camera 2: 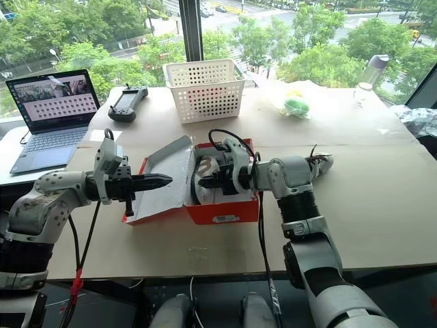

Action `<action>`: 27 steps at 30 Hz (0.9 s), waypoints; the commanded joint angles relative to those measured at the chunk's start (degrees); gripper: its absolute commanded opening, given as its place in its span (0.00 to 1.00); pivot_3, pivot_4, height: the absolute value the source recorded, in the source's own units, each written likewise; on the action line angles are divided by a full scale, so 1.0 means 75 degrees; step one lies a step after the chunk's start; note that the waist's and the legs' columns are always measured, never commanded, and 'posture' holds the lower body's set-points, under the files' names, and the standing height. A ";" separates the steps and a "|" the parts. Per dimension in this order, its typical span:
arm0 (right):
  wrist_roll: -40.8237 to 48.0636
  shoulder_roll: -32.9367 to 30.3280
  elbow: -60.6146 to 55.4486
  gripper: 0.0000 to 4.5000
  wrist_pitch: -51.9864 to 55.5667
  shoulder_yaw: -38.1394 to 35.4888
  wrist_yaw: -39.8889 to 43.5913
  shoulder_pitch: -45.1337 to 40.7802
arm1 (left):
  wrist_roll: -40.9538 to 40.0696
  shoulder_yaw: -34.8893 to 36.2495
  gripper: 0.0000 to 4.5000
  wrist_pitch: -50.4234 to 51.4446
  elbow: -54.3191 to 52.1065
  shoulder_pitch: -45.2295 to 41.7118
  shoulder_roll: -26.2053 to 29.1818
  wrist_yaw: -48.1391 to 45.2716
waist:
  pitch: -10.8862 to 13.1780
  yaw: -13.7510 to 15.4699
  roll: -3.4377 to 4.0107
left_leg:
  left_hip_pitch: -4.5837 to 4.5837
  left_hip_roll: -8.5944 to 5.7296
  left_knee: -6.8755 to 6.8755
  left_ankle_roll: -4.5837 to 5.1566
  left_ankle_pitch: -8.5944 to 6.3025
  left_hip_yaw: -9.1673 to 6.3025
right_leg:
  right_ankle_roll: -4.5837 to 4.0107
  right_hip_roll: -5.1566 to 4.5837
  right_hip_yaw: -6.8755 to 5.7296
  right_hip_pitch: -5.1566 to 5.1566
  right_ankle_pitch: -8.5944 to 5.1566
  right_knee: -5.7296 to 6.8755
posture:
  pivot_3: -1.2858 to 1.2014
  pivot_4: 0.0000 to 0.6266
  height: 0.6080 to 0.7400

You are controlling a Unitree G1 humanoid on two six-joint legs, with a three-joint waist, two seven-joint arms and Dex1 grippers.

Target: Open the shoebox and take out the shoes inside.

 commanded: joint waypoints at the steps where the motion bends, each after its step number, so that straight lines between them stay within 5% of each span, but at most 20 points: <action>1: -0.0087 0.0031 0.0145 0.01 0.0116 -0.0002 -0.0123 0.0057 | 0.0037 0.0098 0.00 -0.0072 -0.0072 -0.0232 0.0061 -0.0034 | 0.0000 -0.0022 0.0000 | -0.0002 -0.0001 -0.0004 0.0004 0.0002 0.0000 | -0.0005 0.0000 0.0003 -0.0003 0.0004 0.0000 | 0.52 0.24 0.95; 19: 0.0166 -0.0192 -0.0818 0.00 0.0396 -0.0681 -0.0378 -0.0359 | 0.0107 0.0075 0.00 -0.0084 0.0013 -0.0305 0.0036 -0.0096 | 0.0002 -0.0057 -0.0001 | -0.0012 0.0001 -0.0015 0.0005 0.0000 -0.0011 | -0.0011 0.0004 -0.0003 -0.0013 -0.0007 -0.0003 | 0.52 0.24 0.95; 27: 0.0453 -0.0504 -0.1996 0.00 0.0810 -0.0910 -0.0418 -0.0861 | 0.0112 0.0052 0.00 -0.0026 0.0005 -0.0348 0.0019 -0.0114 | 0.0003 -0.0012 -0.0001 | -0.0141 -0.0006 -0.0012 0.0008 0.0003 -0.0002 | 0.0011 0.0012 -0.0001 -0.0135 0.0040 0.0005 | 0.52 0.24 0.95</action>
